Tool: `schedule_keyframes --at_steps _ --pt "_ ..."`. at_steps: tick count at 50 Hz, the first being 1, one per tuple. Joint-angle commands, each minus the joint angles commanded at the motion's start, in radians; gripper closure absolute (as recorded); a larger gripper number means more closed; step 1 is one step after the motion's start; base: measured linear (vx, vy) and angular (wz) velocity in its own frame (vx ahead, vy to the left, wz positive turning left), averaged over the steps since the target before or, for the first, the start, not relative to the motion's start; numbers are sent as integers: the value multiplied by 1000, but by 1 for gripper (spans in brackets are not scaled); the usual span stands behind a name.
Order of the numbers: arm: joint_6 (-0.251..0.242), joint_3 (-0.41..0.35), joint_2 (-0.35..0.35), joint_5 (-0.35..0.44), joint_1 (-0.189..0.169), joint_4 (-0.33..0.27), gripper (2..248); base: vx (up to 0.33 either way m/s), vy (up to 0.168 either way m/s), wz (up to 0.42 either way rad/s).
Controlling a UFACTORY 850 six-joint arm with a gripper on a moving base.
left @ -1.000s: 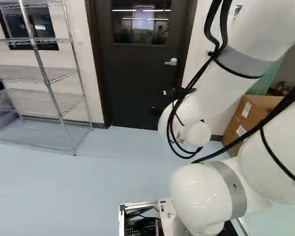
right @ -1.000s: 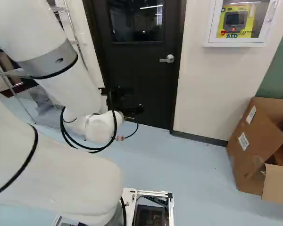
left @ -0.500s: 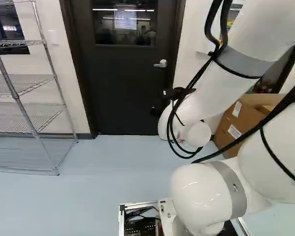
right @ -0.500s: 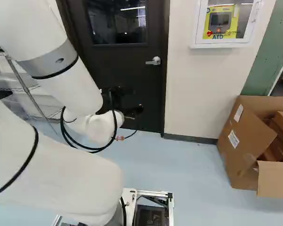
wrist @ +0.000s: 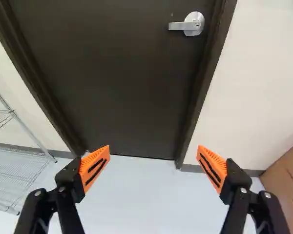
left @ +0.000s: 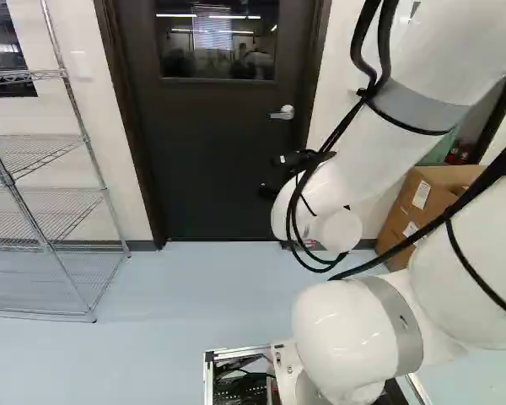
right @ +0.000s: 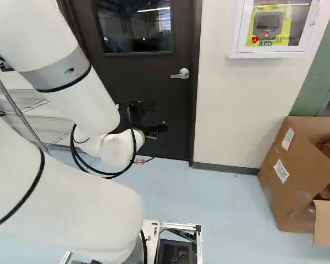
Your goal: Open the door and move inside
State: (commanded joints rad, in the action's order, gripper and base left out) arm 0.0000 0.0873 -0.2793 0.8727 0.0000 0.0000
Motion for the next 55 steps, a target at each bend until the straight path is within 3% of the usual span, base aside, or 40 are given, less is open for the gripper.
schedule_keyframes --at_steps 55 --pt "0 0 0 0 0 0 3 203 52 -53"
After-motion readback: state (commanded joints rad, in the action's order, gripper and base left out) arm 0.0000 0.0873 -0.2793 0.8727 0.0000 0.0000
